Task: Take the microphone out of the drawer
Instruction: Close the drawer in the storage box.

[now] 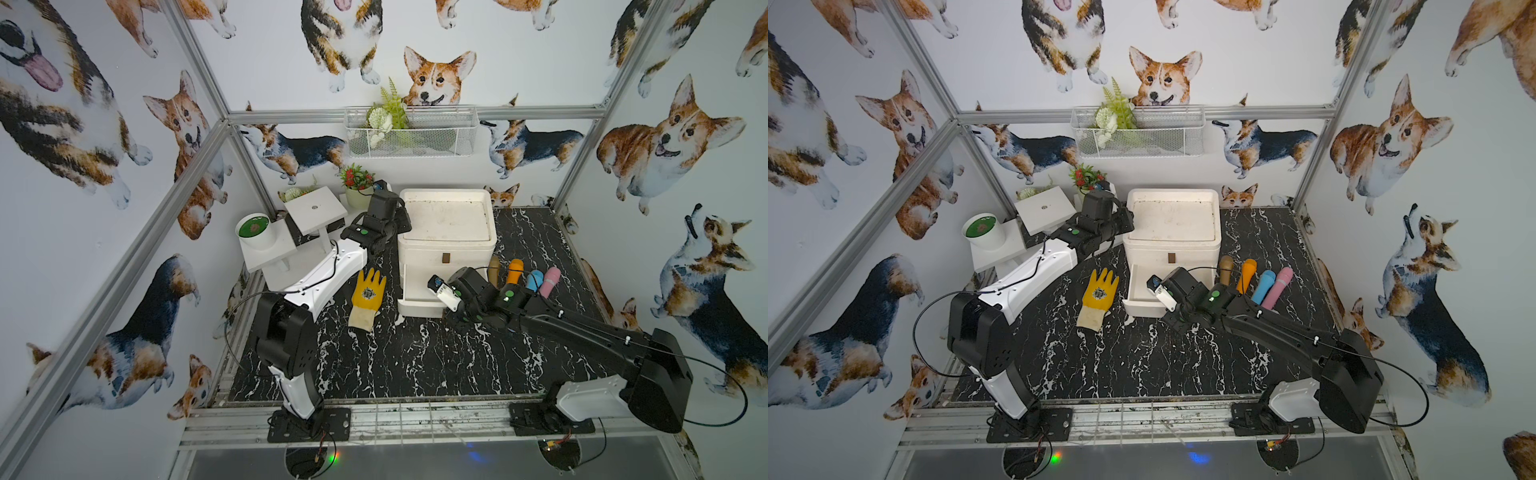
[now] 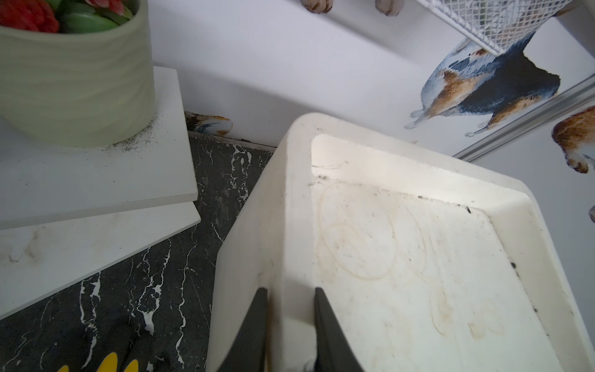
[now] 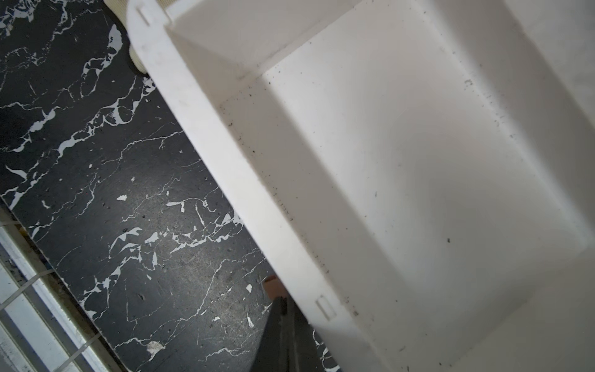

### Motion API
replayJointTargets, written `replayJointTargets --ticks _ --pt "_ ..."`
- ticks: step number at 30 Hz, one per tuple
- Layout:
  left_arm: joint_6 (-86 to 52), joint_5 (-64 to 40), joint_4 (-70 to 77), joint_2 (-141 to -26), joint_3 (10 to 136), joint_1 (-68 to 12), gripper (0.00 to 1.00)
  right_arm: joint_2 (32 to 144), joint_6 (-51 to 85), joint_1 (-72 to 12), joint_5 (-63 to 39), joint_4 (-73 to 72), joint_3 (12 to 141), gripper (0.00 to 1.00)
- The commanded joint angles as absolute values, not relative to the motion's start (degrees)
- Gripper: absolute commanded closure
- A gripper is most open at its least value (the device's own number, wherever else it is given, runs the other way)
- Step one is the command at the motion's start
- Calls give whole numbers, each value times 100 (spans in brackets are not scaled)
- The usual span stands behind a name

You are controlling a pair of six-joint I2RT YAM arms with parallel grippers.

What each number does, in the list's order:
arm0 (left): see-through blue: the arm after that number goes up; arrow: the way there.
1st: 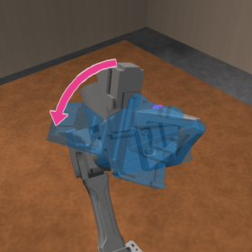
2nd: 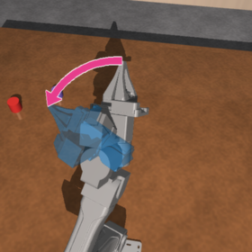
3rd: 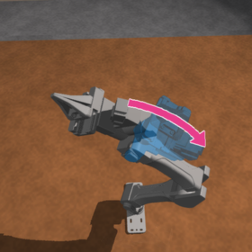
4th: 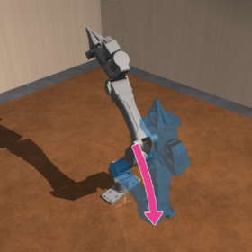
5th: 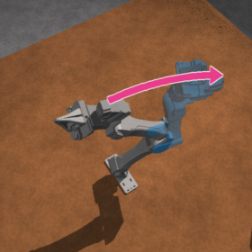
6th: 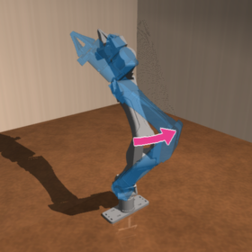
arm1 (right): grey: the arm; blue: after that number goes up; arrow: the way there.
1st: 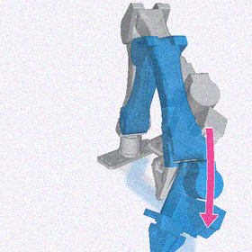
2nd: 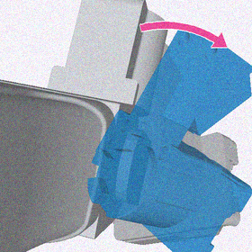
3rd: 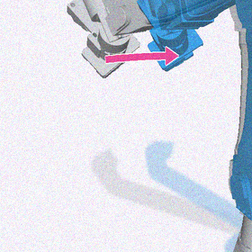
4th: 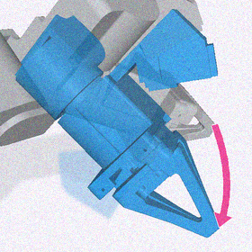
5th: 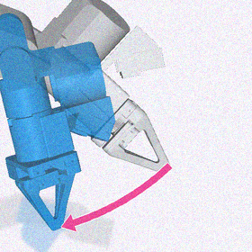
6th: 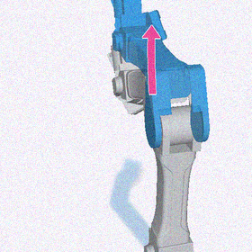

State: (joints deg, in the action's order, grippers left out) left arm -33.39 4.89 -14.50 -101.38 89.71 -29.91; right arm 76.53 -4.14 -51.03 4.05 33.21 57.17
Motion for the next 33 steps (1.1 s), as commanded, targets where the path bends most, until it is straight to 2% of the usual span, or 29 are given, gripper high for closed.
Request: replayJointTargets --ticks 1,16,28,33 --pt "-3604 107 -3209 -10248 8864 -2978 91 7541 -439 -5097 1219 2435 5529 100" --pt "-3448 5 -3325 -10285 9030 -2976 96 7273 -193 -5195 2279 526 4331 100" --pt "-3140 -49 -3731 -10429 9324 -2974 97 7353 -596 -5194 2643 -338 4112 100" --pt "-3121 -26 -3804 -10426 9338 -2978 97 7710 -729 -5194 2678 -502 4231 100"
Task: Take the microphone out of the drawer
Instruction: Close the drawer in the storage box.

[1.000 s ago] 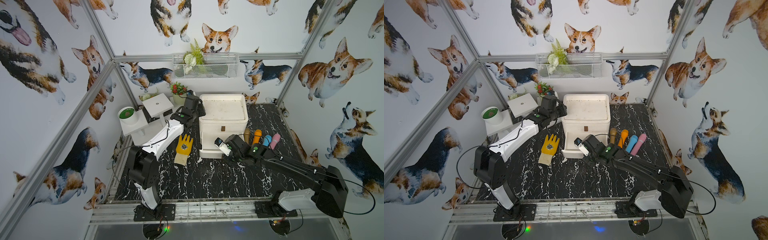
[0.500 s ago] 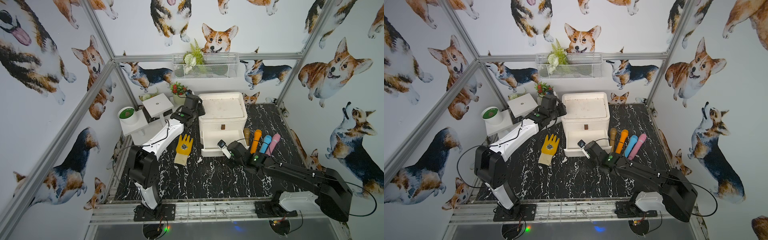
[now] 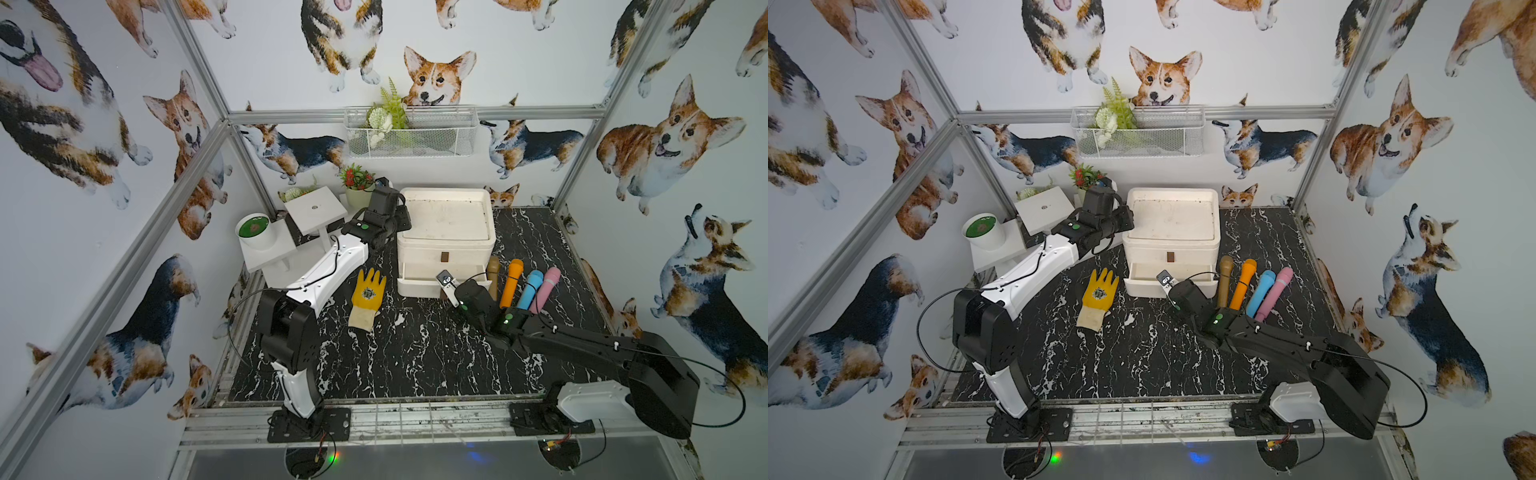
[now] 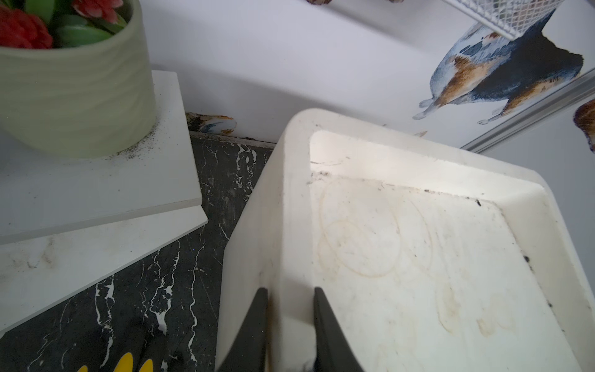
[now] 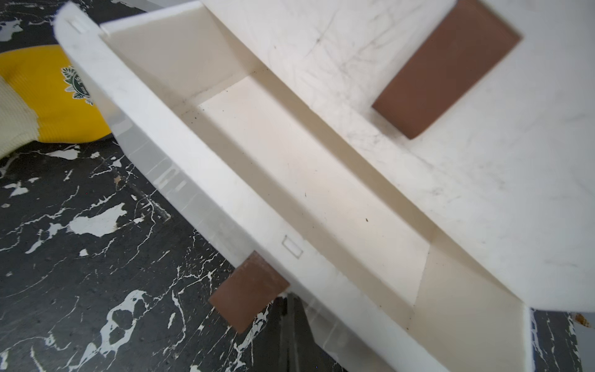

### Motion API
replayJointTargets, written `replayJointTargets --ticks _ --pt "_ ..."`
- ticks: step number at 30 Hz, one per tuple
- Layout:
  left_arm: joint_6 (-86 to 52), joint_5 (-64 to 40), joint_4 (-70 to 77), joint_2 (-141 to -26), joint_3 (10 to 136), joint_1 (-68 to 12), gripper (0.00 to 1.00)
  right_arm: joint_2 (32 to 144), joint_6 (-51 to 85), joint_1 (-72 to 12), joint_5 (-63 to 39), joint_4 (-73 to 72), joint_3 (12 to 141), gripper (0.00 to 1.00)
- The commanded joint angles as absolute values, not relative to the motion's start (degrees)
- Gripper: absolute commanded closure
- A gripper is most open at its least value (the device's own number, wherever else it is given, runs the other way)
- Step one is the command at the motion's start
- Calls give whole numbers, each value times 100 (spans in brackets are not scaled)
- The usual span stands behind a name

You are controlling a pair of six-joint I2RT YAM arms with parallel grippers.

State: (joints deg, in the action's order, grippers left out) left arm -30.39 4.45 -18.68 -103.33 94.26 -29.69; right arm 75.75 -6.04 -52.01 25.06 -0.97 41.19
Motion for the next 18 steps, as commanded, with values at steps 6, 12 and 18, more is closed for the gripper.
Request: replayJointTargets --ticks 6,12,18 --pt "-3139 -26 -3797 -10404 9312 -2973 96 8064 -923 -5183 2856 -823 4348 100" --pt "-3155 -49 -3797 -10403 9325 -2972 96 8547 -1251 -5135 3241 -1100 4651 100" --pt "-3158 -35 -3814 -10389 9334 -2972 96 8933 -952 -4821 3115 -1060 5001 100"
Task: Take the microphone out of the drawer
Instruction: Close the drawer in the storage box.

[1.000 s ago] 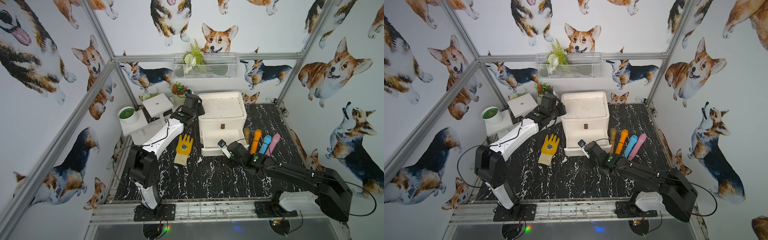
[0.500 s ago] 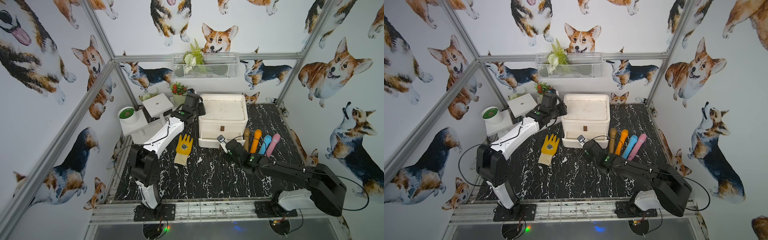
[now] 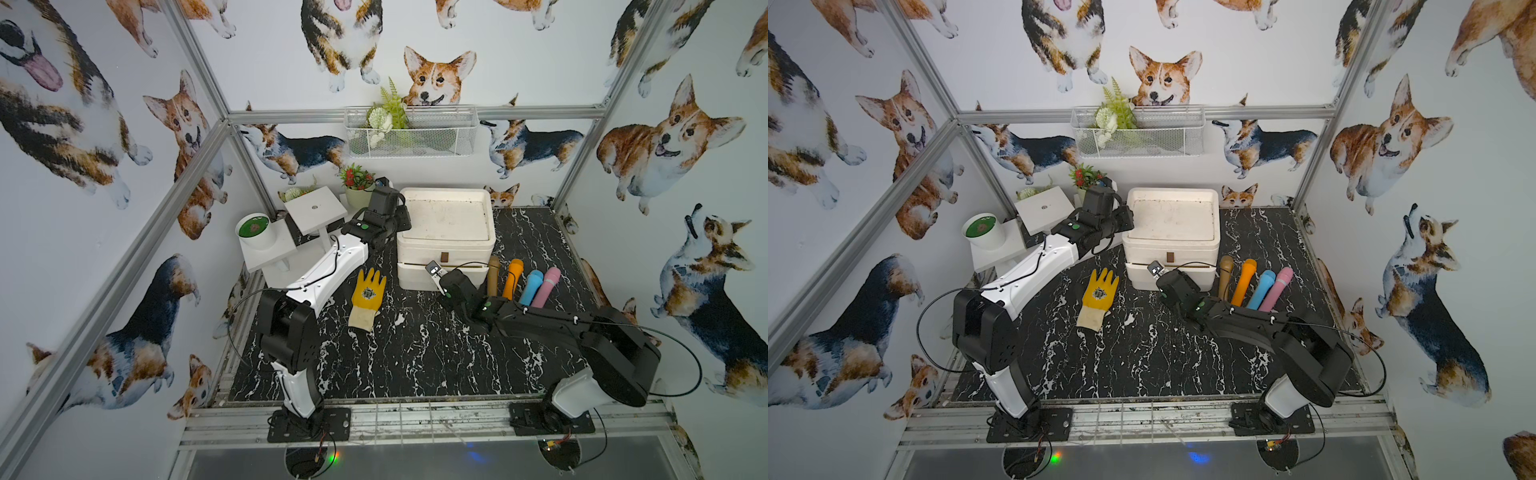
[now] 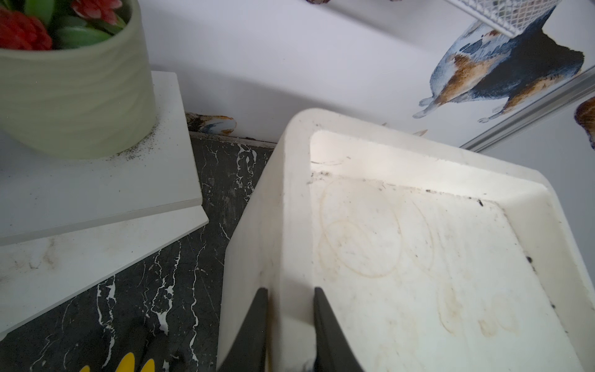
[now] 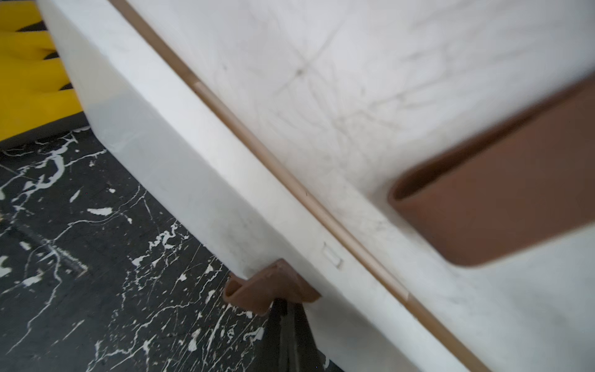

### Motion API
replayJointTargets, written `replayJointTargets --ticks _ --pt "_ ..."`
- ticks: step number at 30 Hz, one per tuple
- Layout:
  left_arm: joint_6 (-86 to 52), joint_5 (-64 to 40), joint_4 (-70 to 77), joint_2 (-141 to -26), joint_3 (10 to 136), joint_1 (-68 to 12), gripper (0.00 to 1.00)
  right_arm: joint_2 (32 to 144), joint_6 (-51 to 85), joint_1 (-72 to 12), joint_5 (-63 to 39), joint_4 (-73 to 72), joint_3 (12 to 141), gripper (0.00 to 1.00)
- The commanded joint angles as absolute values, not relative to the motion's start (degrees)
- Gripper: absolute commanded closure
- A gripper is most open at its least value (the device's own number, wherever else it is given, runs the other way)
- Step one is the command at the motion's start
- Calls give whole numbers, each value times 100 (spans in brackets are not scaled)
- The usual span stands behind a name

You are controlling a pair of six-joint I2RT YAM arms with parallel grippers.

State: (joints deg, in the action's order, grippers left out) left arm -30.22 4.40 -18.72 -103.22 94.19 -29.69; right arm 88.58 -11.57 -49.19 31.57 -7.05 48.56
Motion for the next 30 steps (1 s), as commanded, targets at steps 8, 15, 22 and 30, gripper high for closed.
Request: replayJointTargets --ticks 8,15,22,30 --pt "-3198 0 -3806 -10389 9350 -2971 95 8864 -667 -4641 2866 -880 5082 100" --pt "-3329 -23 -3688 -10452 9340 -2971 94 8000 262 -4643 2586 -574 4640 97" --pt "-3418 -77 -3589 -10517 9323 -2971 92 7345 1761 -4643 2214 -597 4068 57" --pt "-3498 -144 -3481 -10507 9264 -2971 91 7664 3309 -4642 1961 -1576 3551 49"
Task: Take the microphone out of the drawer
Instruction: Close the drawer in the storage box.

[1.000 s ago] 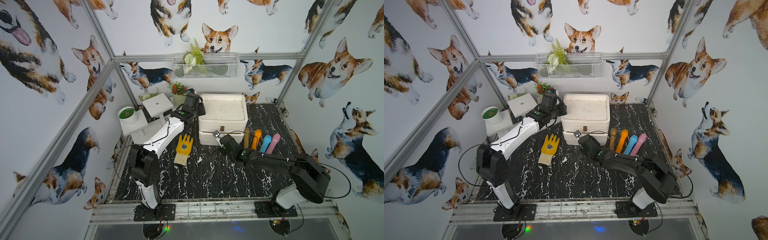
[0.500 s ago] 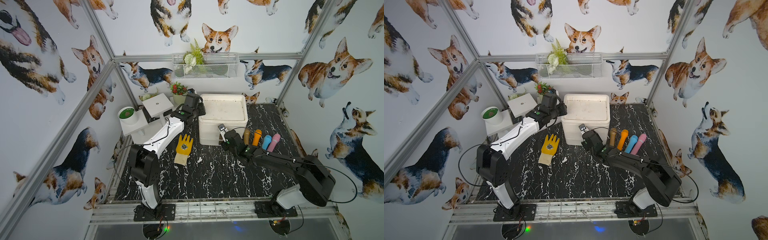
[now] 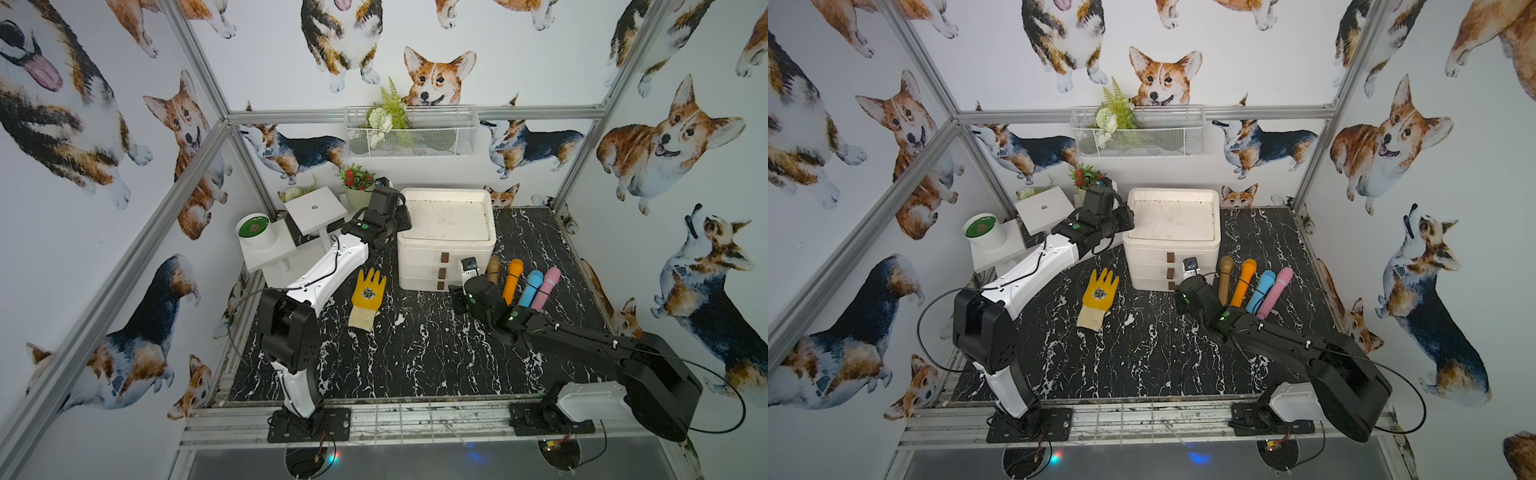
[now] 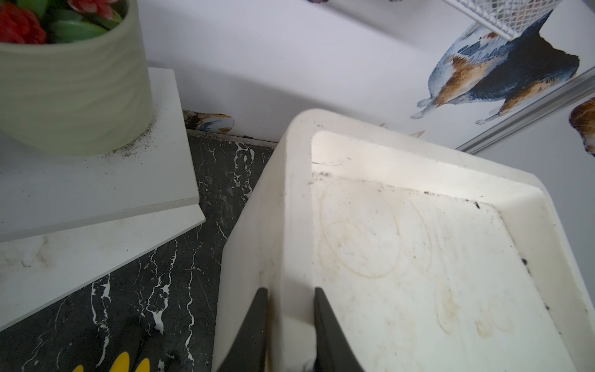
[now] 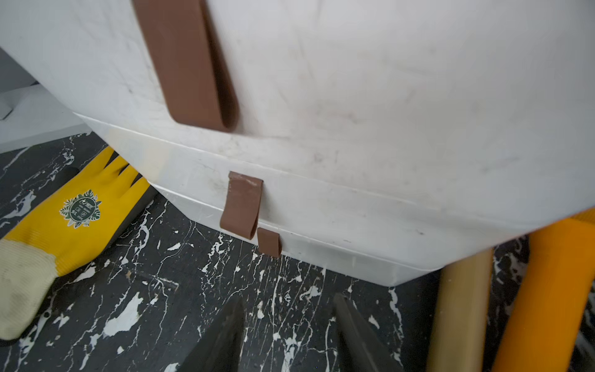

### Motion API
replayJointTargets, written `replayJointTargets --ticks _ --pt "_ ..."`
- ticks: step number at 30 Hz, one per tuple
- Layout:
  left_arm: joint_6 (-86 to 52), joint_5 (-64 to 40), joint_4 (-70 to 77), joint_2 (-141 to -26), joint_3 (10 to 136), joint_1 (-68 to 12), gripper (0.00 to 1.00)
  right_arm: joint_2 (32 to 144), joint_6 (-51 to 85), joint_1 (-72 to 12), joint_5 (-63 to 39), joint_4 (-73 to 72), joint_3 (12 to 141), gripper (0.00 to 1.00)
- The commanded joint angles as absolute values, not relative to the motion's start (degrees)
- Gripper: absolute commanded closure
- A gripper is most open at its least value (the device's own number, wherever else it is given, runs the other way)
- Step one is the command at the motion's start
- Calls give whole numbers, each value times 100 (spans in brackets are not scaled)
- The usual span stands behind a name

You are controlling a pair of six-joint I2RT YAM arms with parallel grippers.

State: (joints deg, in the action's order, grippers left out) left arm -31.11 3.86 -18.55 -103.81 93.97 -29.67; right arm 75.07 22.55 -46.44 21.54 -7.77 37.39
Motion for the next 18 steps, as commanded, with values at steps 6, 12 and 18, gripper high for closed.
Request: replayJointTargets --ticks 6,12,18 --pt "-3507 -167 -3437 -10467 9217 -2971 91 8188 4628 -4413 1804 -2796 3011 43" --pt "-3509 -176 -3411 -10450 9182 -2971 91 8883 5536 -4060 1263 -4234 2647 39" --pt "-3529 -184 -3384 -10433 9163 -2971 90 9649 5963 -3956 828 -4917 2909 39"
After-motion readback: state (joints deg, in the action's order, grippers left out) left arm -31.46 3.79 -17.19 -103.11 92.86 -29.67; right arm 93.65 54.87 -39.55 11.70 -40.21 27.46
